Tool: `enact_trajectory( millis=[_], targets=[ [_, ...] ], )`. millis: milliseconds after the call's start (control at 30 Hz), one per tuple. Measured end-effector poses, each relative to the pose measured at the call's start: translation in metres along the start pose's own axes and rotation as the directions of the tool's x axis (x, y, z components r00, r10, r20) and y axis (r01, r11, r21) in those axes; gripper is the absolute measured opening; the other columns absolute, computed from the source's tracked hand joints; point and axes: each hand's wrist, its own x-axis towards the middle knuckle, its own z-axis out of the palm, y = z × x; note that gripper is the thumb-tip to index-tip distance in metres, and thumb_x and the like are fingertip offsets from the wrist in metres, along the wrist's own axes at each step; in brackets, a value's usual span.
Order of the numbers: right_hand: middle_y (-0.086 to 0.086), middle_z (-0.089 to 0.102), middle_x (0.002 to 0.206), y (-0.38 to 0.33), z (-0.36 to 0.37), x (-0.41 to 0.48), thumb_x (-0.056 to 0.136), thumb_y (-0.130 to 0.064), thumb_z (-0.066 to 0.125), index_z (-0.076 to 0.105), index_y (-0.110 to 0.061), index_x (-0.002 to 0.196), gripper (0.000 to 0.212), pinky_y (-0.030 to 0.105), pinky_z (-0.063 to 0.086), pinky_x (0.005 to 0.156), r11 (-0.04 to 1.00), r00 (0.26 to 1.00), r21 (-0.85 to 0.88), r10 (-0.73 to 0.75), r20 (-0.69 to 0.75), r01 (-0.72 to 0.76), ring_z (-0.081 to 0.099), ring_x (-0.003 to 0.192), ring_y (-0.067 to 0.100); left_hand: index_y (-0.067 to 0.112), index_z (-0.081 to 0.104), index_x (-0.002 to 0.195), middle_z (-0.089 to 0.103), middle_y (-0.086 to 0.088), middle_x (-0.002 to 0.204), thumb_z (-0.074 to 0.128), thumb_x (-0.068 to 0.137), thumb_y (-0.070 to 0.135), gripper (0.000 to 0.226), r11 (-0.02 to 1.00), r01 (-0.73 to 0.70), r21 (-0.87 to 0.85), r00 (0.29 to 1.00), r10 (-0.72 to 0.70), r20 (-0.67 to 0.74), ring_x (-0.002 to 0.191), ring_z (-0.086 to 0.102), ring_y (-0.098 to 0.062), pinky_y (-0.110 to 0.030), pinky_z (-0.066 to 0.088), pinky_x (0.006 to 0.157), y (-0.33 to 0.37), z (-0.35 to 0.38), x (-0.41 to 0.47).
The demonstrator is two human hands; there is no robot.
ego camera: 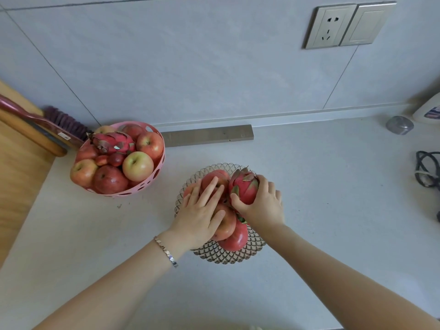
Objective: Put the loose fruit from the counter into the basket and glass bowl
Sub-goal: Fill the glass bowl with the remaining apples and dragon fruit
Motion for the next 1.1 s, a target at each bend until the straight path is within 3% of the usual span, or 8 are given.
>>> enact_trajectory(
  millis=[233,500,700,900,1000,1100],
  targets=[
    [0.004,0.043,0.128,-0.006,0.003,0.012,0.060,-0.066,0.064,0.035,-0.022,0.131,0.088,0.048,0.047,0.097,0.933,0.975,0.287,0.221,0.015,-0.216,0.050,0.118,0.026,0.028,-0.004,0.148,-0.018,0.010,0.156,-0.007,0.074,0.060,0.081,1.000,-0.008,0.006,1.000,0.008,0.000,0.145,-0.014,-0.025,-0.046,0.007,0.117,-0.002,0.002,0.000],
    [0.013,0.037,0.128,-0.006,0.015,0.000,0.066,-0.054,0.072,0.029,-0.006,0.133,0.093,0.042,0.050,0.092,0.996,0.990,0.079,0.053,-0.134,-0.042,0.044,0.121,0.030,0.027,-0.002,0.148,-0.017,0.012,0.156,-0.003,0.076,0.068,0.083,1.000,-0.006,-0.021,1.000,0.006,-0.002,0.145,-0.015,-0.024,-0.045,0.006,0.118,-0.003,0.003,0.000],
    [0.001,0.039,0.123,0.002,0.008,-0.001,0.054,-0.055,0.078,0.032,-0.016,0.122,0.091,0.044,0.050,0.092,0.985,0.993,0.165,0.072,-0.098,-0.055,0.046,0.117,0.020,0.026,-0.001,0.148,-0.017,0.011,0.156,-0.002,0.078,0.067,0.081,0.999,-0.022,-0.025,1.000,0.022,-0.006,0.145,-0.015,-0.025,-0.042,0.005,0.118,-0.005,0.003,0.000],
    [0.007,0.036,0.132,-0.002,-0.003,0.007,0.059,-0.060,0.074,0.013,-0.027,0.144,0.109,0.040,0.050,0.093,0.999,1.000,0.032,-0.030,0.001,0.030,0.045,0.124,0.025,0.027,-0.001,0.148,-0.018,0.012,0.156,-0.002,0.075,0.063,0.081,0.999,-0.014,-0.048,1.000,0.015,0.024,0.145,-0.017,-0.023,-0.045,0.004,0.118,-0.004,0.000,0.000],
    [0.009,0.032,0.134,-0.002,-0.007,0.007,0.059,-0.065,0.070,0.011,-0.032,0.144,0.109,0.041,0.048,0.097,0.999,0.998,0.034,-0.026,0.056,0.025,0.045,0.123,0.027,0.027,0.002,0.148,-0.016,0.013,0.156,0.016,0.089,0.059,0.069,0.996,-0.004,-0.089,1.000,0.006,0.022,0.145,-0.017,-0.021,-0.046,0.004,0.118,-0.003,-0.002,0.000],
    [0.007,0.033,0.136,-0.002,-0.010,0.001,0.061,-0.061,0.072,0.018,-0.029,0.142,0.101,0.041,0.050,0.095,0.990,0.999,0.131,-0.046,0.022,0.043,0.048,0.122,0.025,0.034,0.005,0.147,-0.016,0.009,0.157,0.029,0.094,0.051,0.061,0.993,-0.011,-0.115,1.000,0.009,-0.018,0.145,-0.014,-0.021,-0.046,0.004,0.118,-0.005,-0.002,-0.001]
  ],
)
